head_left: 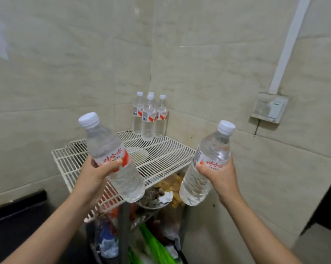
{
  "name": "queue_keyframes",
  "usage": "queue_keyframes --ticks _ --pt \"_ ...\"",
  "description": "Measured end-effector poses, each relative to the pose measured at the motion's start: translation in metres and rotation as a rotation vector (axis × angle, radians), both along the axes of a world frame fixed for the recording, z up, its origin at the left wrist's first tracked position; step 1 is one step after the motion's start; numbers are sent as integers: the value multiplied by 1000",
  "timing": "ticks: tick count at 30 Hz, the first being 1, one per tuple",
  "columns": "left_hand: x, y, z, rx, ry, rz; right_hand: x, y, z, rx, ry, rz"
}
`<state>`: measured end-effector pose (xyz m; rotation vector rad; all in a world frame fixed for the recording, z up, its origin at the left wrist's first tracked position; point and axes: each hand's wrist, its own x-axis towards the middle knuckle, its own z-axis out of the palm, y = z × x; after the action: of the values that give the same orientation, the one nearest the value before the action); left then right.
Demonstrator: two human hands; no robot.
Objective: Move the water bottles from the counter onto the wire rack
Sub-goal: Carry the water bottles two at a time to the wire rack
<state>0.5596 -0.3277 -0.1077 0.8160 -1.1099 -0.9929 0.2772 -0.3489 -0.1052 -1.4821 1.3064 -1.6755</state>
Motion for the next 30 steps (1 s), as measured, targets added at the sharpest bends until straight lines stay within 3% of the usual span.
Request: queue_keyframes --ticks 11,20,30 --pt "-16 -157 15 41 -51 57 -5 -183 28 45 121 55" --pt "-22 -201 14 124 -132 200 11 -291 21 118 123 208" --pt "-65 -237 22 210 -134 389 29 -390 11 38 131 494"
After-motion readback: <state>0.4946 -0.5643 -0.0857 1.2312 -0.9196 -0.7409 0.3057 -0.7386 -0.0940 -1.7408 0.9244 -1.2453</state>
